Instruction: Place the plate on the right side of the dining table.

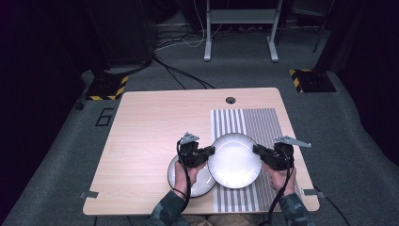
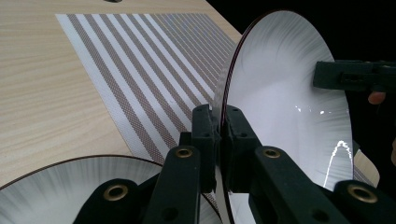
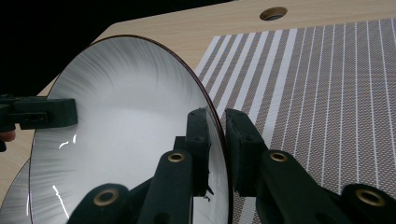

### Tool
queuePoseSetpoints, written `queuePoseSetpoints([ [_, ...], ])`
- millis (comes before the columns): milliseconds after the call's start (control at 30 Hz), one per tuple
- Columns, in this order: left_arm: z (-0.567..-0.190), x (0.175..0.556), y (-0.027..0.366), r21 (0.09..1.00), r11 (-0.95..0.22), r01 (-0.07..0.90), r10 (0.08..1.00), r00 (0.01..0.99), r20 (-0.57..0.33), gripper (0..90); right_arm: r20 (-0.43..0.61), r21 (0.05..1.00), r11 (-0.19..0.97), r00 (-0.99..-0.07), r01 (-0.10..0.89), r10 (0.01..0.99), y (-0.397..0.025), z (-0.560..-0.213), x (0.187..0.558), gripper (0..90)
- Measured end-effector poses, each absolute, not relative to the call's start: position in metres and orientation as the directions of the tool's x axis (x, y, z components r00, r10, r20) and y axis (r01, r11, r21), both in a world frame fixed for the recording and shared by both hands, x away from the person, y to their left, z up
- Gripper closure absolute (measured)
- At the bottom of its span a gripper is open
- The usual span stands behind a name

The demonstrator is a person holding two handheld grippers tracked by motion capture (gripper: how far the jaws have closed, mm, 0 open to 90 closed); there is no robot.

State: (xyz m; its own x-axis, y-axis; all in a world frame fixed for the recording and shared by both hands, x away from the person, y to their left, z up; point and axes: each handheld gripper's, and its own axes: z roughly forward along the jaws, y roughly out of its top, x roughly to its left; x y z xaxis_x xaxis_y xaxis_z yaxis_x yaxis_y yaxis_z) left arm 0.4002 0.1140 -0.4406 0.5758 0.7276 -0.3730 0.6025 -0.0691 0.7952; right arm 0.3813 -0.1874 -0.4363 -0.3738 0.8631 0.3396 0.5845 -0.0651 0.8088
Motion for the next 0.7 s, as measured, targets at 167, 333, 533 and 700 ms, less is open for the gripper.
queuePoseSetpoints([
  [167, -0.441, 0.403, 0.107, 0.794, -0.084, 0.603, 0.721, 0.586, -0.369, 84.5, 0.339, 0.808, -0.065, -0.372, 0.586, 0.864, -0.194, -0.436, 0.383, 79.9],
  [333, -0.44, 0.406, 0.099, 0.794, -0.096, 0.6, 0.725, 0.589, -0.357, 84.5, 0.337, 0.807, -0.063, -0.371, 0.587, 0.865, -0.202, -0.44, 0.386, 80.0],
  [533, -0.444, 0.41, 0.09, 0.789, -0.104, 0.606, 0.728, 0.587, -0.355, 84.5, 0.337, 0.803, -0.06, -0.369, 0.593, 0.866, -0.21, -0.445, 0.391, 79.8],
  [700, -0.445, 0.415, 0.084, 0.783, -0.115, 0.611, 0.73, 0.586, -0.35, 84.3, 0.336, 0.8, -0.064, -0.358, 0.596, 0.871, -0.214, -0.446, 0.392, 79.8],
])
